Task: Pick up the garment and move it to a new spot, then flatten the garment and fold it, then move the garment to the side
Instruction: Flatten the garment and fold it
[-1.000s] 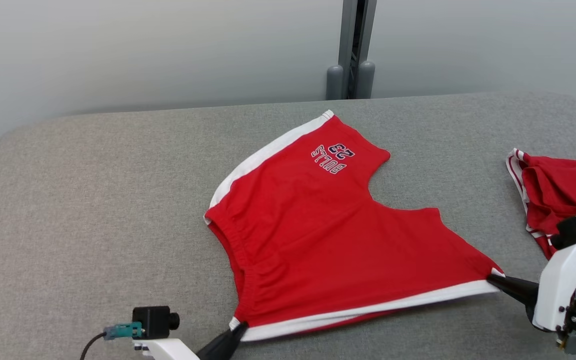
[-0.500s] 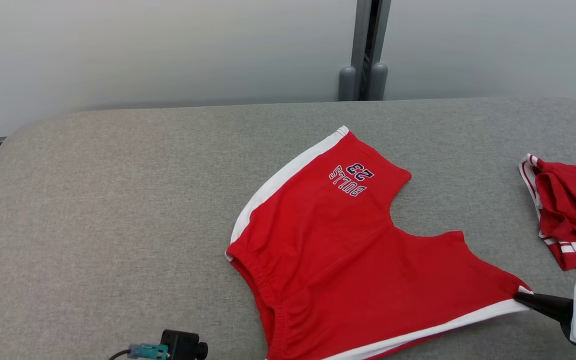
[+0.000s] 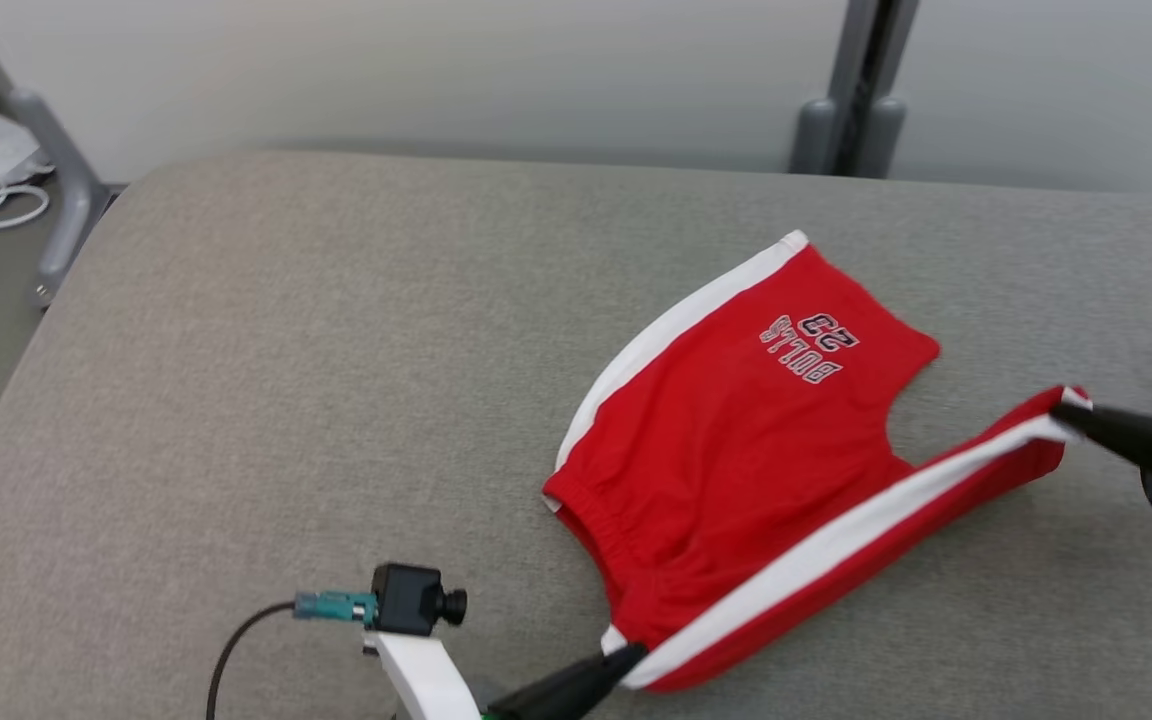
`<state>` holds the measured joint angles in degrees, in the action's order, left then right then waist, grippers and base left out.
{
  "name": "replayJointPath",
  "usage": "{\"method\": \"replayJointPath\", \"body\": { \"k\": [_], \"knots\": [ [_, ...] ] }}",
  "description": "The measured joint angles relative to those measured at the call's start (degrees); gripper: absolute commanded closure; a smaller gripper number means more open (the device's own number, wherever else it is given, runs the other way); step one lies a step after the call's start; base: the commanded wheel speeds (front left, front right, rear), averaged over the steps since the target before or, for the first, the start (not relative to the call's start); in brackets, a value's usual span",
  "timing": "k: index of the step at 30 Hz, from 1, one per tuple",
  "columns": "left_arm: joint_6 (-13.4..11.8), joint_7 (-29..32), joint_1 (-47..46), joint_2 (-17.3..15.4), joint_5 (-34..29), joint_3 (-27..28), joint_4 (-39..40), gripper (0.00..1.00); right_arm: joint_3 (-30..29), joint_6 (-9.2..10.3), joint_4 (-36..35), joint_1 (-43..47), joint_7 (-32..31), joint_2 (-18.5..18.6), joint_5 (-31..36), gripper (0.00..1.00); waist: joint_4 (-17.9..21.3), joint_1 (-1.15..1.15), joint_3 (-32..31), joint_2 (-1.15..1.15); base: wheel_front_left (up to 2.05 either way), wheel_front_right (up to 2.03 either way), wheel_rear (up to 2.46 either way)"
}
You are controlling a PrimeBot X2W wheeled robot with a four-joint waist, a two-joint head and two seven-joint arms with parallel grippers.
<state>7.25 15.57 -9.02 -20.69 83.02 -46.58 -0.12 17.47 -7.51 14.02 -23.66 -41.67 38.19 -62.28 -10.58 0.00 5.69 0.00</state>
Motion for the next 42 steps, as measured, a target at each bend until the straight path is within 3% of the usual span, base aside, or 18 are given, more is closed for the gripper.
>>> {"method": "replayJointPath", "body": {
  "k": [7,10,14,25,34,42],
  "knots": [
    [0.0,1.2,-4.0,3.7,6.5,3.3,-2.6,1.00,-4.5,0.01,0.0,-7.8,-3.8,-5.0,7.9,1.00,-3.8,0.00,3.5,0.00,0.00,0.00,0.00],
    [0.0,3.7,-5.9,6.8,12.4,5.1,-4.1,1.00,-5.5,0.01,1.0,-11.5,-4.9,-8.0,11.9,1.00,-5.4,0.00,5.5,0.00,0.00,0.00,0.00],
    [-0.3,4.9,-9.1,9.0,15.0,6.8,-9.0,1.00,-5.3,0.00,2.4,-16.4,-5.3,-10.0,16.4,1.00,-7.0,0.00,8.2,0.00,0.00,0.00,0.00],
    [-0.2,5.1,-19.5,14.7,12.9,6.7,-18.4,1.00,-2.7,0.00,11.1,-26.9,-4.2,-8.5,24.4,1.00,-10.9,0.00,14.6,0.00,0.00,0.00,0.00],
    [0.0,4.3,-26.1,16.8,11.8,6.7,-24.8,1.00,0.8,0.00,16.4,-33.4,-1.0,-8.6,27.0,1.00,-12.7,0.00,18.7,0.00,0.00,0.00,0.00],
    [0.0,2.8,-26.8,17.6,11.7,5.9,-25.4,1.00,4.0,0.00,19.8,-35.3,4.1,-7.5,27.4,1.00,-13.7,0.00,20.1,0.00,0.00,0.00,0.00]
  ]
}}
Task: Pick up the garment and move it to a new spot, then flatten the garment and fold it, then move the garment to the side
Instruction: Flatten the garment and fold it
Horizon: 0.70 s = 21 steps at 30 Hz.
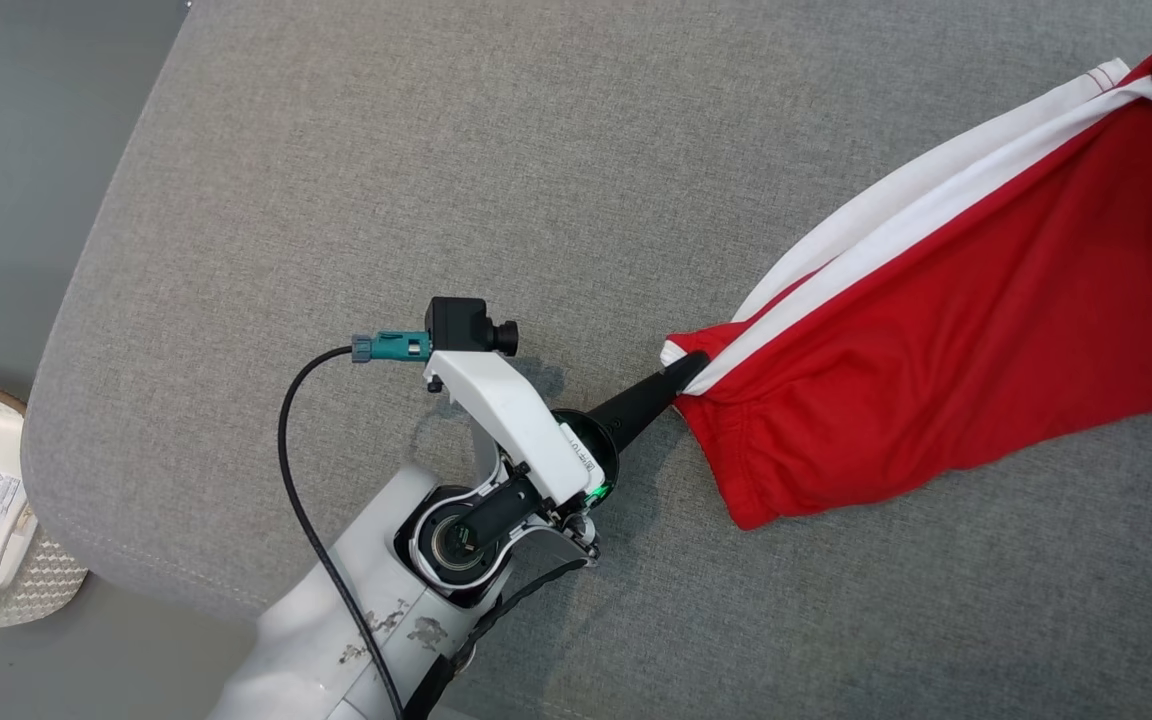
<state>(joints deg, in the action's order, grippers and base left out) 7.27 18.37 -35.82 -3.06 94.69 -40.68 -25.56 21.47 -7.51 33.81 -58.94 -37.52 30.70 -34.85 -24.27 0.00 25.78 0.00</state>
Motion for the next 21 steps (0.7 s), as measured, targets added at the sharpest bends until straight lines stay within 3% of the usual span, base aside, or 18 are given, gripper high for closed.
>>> {"method": "replayJointPath", "body": {
  "k": [5,6,7,8,9,21],
  "knots": [
    [0.0,-0.7,-0.9,0.1,0.1,-0.4,0.3,1.00,0.9,0.00,1.6,-1.1,2.4,0.0,-0.9,1.00,-0.2,0.00,0.5,0.00,0.00,0.00,0.00],
    [0.0,-1.0,-1.1,0.2,0.1,-0.5,0.4,1.00,1.0,0.00,2.2,-1.5,3.2,0.1,-0.9,0.88,-0.3,0.00,0.7,0.00,0.00,0.00,0.00],
    [0.1,-1.4,-1.3,0.2,0.1,-0.6,0.3,0.66,0.9,0.00,2.6,-1.8,4.6,0.2,-0.4,0.15,-0.4,0.00,0.8,0.00,0.00,0.00,0.00],
    [0.1,-2.0,-1.4,0.3,0.1,-0.7,0.1,0.05,0.9,0.00,3.2,-2.3,5.6,0.2,-0.2,0.00,-0.4,0.00,0.9,0.00,0.00,0.00,0.00],
    [0.1,-2.9,-1.7,0.3,-0.1,-0.7,-0.4,0.00,0.8,0.00,3.9,-2.8,6.2,0.1,-0.2,0.00,-0.4,0.00,1.0,0.00,0.00,0.00,0.00],
    [0.2,-9.7,-3.3,0.3,-2.0,-2.0,-3.7,0.00,1.7,0.01,10.1,-3.6,17.5,-1.3,1.1,0.00,0.7,0.00,-0.7,0.00,0.00,0.00,0.00]
  ]
}}
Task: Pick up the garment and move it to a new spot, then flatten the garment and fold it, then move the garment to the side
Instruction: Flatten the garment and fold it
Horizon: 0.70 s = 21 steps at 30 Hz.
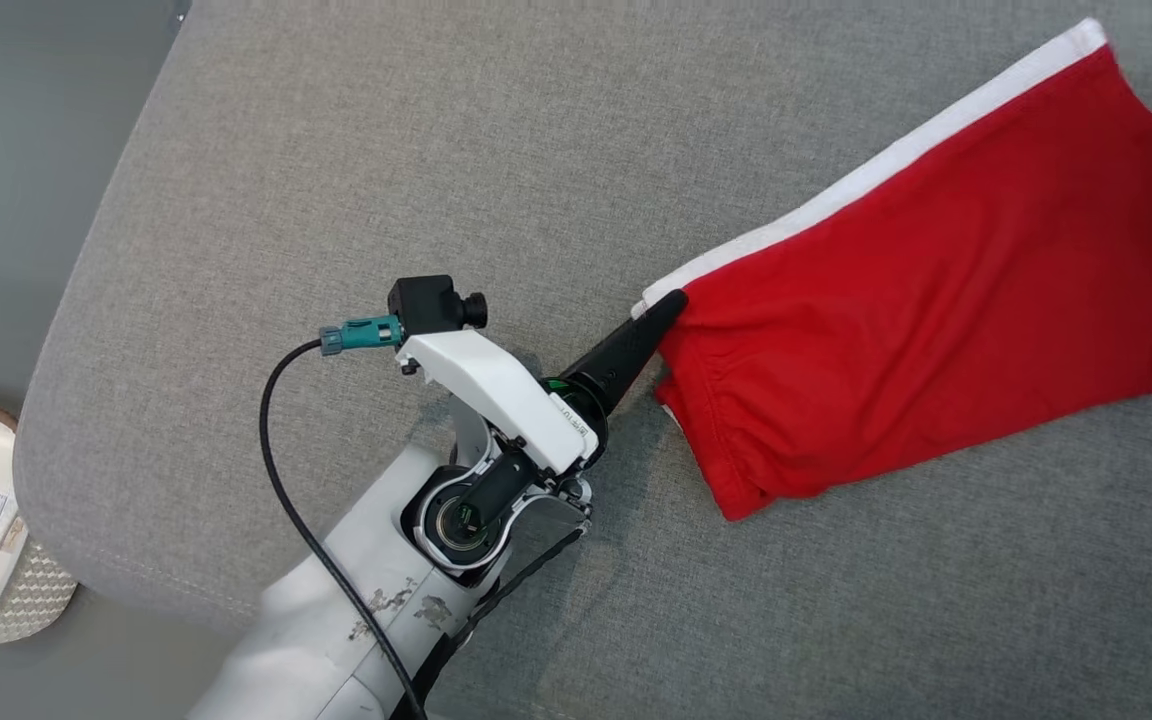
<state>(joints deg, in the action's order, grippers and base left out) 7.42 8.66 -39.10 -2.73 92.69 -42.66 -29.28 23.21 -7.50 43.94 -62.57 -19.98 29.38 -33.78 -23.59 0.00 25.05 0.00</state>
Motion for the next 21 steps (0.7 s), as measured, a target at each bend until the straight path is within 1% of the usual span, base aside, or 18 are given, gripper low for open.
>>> {"method": "replayJointPath", "body": {
  "k": [5,12,16,18,21],
  "knots": [
    [0.0,-4.3,0.4,-0.6,-2.4,0.6,-0.6,0.00,0.9,-0.01,0.4,3.2,6.6,-1.0,-1.0,0.00,1.1,0.00,-2.3,0.00,0.00,0.00,0.00],
    [0.0,-13.8,3.3,-4.6,-8.6,0.9,-1.0,0.00,2.5,0.00,-1.4,9.5,15.8,-2.5,-3.1,0.00,3.5,0.00,-6.7,0.00,0.00,0.00,0.00],
    [0.0,-20.5,4.4,-7.6,-14.3,0.5,-2.3,0.00,2.2,0.00,-3.2,13.5,21.1,-3.2,-4.0,0.00,5.2,0.00,-9.6,0.00,0.00,0.00,0.00],
    [-0.3,-22.2,5.1,-8.6,-17.5,0.3,-3.2,0.00,2.3,0.00,-3.9,15.7,23.2,-3.4,-3.9,0.00,6.0,0.00,-10.9,0.00,0.00,0.00,0.00],
    [-1.1,-23.4,6.6,-9.0,-21.1,1.7,-3.4,0.00,2.5,-0.01,-4.8,18.8,25.8,-3.8,-2.6,0.00,7.3,0.00,-13.0,0.00,0.00,0.00,0.00]
  ]
}}
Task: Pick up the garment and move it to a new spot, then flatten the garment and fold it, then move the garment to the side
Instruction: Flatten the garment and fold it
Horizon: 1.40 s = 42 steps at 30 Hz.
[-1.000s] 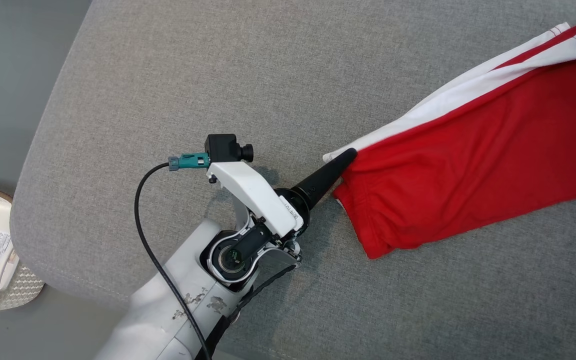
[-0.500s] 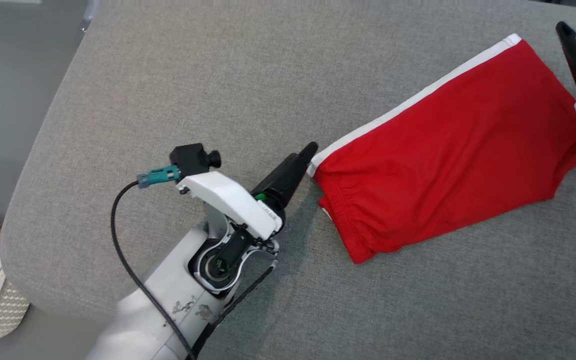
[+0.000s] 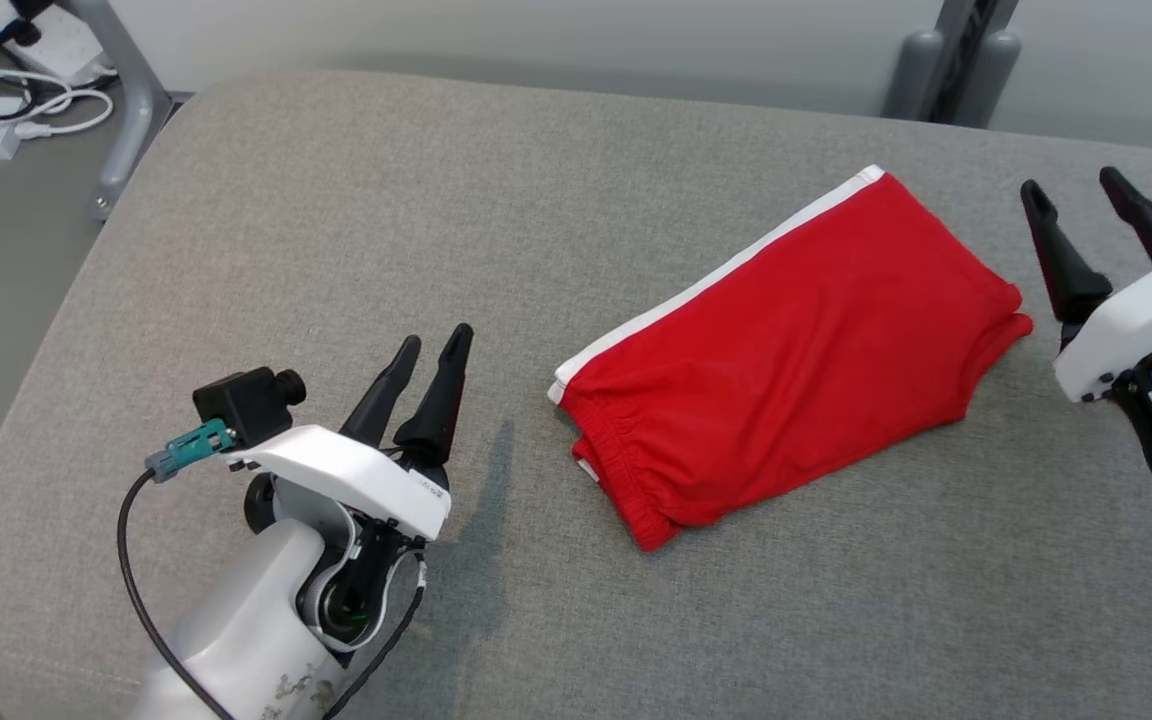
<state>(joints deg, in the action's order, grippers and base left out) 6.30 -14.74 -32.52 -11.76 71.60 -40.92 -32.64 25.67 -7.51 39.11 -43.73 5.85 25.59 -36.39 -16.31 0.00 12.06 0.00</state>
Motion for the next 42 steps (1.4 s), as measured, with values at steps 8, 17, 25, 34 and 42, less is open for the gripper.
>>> {"method": "replayJointPath", "body": {
  "k": [8,17,25,34,42],
  "knots": [
    [-3.4,-0.2,8.6,0.8,-14.3,12.3,4.9,0.00,-3.3,0.00,-2.5,8.3,5.6,-2.6,3.3,0.00,3.3,0.00,-4.3,0.00,0.00,0.00,0.00],
    [-3.6,-0.2,19.6,3.5,-29.4,22.5,9.1,0.00,-9.6,0.00,-4.9,19.1,7.1,-7.5,5.3,0.00,6.4,0.00,-7.9,0.00,0.00,0.00,0.00],
    [-2.2,-0.2,26.3,6.4,-38.2,27.5,10.8,0.00,-15.8,0.01,-7.9,26.8,7.6,-11.3,7.9,0.00,8.4,0.00,-10.0,0.00,0.00,0.00,0.00],
    [-0.3,-0.2,30.2,8.6,-44.6,30.9,12.2,0.00,-20.8,0.01,-10.7,32.4,6.7,-15.7,10.5,0.00,8.6,0.00,-10.4,0.00,0.00,0.00,0.00],
    [0.4,-0.2,30.2,8.9,-46.6,31.5,12.3,0.00,-22.8,0.01,-12.2,32.6,4.1,-17.4,10.9,0.00,7.8,0.00,-9.7,0.00,0.00,0.00,0.00]
  ]
}}
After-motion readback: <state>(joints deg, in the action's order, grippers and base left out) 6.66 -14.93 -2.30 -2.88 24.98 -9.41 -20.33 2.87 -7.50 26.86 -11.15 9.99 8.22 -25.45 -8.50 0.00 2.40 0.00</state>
